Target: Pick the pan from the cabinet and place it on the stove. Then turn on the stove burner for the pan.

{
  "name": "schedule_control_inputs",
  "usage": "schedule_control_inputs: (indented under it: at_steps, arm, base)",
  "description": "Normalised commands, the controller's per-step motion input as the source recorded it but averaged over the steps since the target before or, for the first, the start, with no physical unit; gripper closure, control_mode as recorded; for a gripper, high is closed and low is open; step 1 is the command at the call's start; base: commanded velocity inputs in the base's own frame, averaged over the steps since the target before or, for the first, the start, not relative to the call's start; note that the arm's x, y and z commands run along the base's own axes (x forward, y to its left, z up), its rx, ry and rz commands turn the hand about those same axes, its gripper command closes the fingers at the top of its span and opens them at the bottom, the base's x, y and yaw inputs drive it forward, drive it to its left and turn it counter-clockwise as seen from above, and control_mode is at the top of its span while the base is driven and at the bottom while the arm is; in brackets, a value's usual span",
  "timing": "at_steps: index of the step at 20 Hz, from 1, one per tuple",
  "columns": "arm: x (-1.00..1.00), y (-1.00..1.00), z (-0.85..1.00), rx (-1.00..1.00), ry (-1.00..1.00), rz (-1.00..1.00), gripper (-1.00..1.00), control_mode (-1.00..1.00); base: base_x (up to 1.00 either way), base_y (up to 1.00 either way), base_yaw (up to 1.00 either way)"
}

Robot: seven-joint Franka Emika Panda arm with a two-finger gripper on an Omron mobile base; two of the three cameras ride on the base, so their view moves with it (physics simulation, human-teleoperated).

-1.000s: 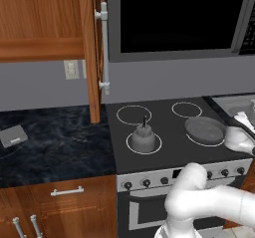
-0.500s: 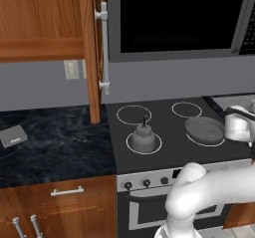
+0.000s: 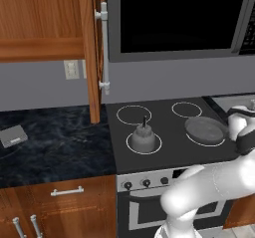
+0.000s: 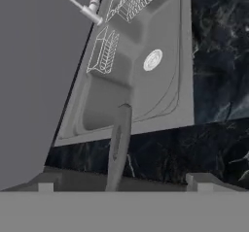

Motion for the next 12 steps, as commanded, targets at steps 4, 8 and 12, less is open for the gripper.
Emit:
schedule_control_inputs:
  at_steps: [4,8,12]
  arm:
    - [-0.86,0.0,0.0,0.09,0.0,0.0,-1.0,-1.0]
    - [-0.85,0.0,0.0,0.05,0.0,0.0,-1.0,-1.0]
    - [-0.82,0.0,0.0,0.02,-0.02,0.0,-1.0,-1.0]
  base:
    - [0.0,0.0,0.0]
    - [0.0,0.0,0.0]
    - [0.0,0.0,0.0]
